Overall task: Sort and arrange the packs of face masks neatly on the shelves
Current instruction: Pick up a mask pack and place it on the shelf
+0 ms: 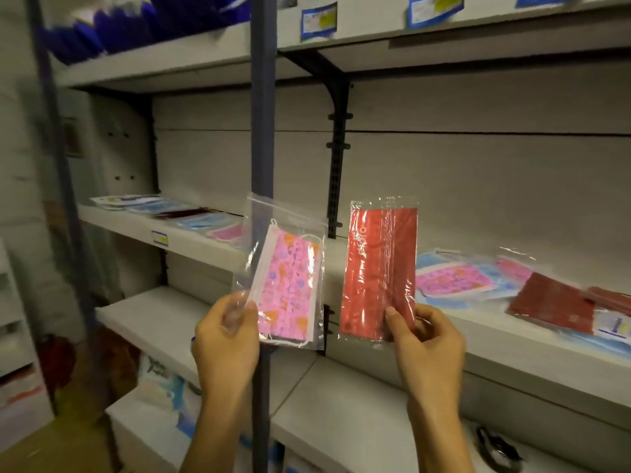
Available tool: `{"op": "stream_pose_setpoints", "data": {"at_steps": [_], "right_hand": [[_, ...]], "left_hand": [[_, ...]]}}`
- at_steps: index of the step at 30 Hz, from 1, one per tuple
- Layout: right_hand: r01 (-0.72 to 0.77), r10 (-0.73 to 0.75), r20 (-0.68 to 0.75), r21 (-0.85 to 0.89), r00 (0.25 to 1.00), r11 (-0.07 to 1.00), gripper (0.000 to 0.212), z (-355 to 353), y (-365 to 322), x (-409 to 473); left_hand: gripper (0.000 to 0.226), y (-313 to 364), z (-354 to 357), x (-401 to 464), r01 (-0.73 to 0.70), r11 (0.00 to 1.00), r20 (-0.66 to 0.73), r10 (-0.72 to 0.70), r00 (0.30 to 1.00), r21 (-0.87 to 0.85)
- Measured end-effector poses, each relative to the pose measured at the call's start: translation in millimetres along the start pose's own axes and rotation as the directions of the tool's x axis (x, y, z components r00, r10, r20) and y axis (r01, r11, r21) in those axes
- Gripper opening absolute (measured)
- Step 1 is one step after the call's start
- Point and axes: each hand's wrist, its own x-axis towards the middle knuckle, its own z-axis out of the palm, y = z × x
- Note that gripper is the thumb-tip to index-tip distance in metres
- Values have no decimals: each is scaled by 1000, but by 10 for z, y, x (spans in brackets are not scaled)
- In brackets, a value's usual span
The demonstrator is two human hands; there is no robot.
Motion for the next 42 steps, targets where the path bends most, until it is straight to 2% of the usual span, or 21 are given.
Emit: {"op": "stream_pose_setpoints", "data": {"at_steps": [6, 10, 16, 20, 25, 30, 32, 35, 37, 42], "right_hand": [[31, -31, 8, 21, 999, 999, 9, 792, -31, -285], [26, -27, 28, 14, 999, 1000, 8, 1338, 4, -518], [15, -16, 40, 5, 999, 1000, 6, 2017, 106, -729], [60, -59, 29, -29, 998, 998, 6, 2377, 131, -741], [121, -119, 26, -55, 993, 991, 7, 2867, 180, -650], [144, -144, 1, -51, 990, 988, 12, 3415, 275, -409], [156, -156, 4, -55, 988, 986, 17, 3617, 317, -283], [175, -177, -12, -70, 984, 982, 20, 3875, 366, -69], [178, -181, -32, -71, 983, 981, 18, 4003, 399, 96], [171, -179, -73, -96, 981, 981, 15, 4182, 580, 425]], "left_hand": [[15, -22, -616, 623, -20, 998, -31, 22, 999, 55], [21, -86, -1035, 1026, -14, 998, -38, 17, 999, 67], [16, -292, -1514, 1538, 43, 992, -66, -35, 997, 115], [8, -381, -1656, 1839, 30, 991, -67, -22, 998, 131], [10, -509, -1656, 2197, 43, 991, -54, -37, 998, 128], [7, -653, -1531, 2789, -5, 990, -39, 11, 999, 138], [6, -675, -1434, 3044, -39, 990, -17, 42, 999, 135], [17, -720, -1272, 3422, -75, 985, 26, 72, 997, 156], [5, -761, -1156, 3657, -61, 987, 65, 52, 997, 151], [10, -839, -793, 4063, -71, 991, 158, 53, 986, 114]]}}
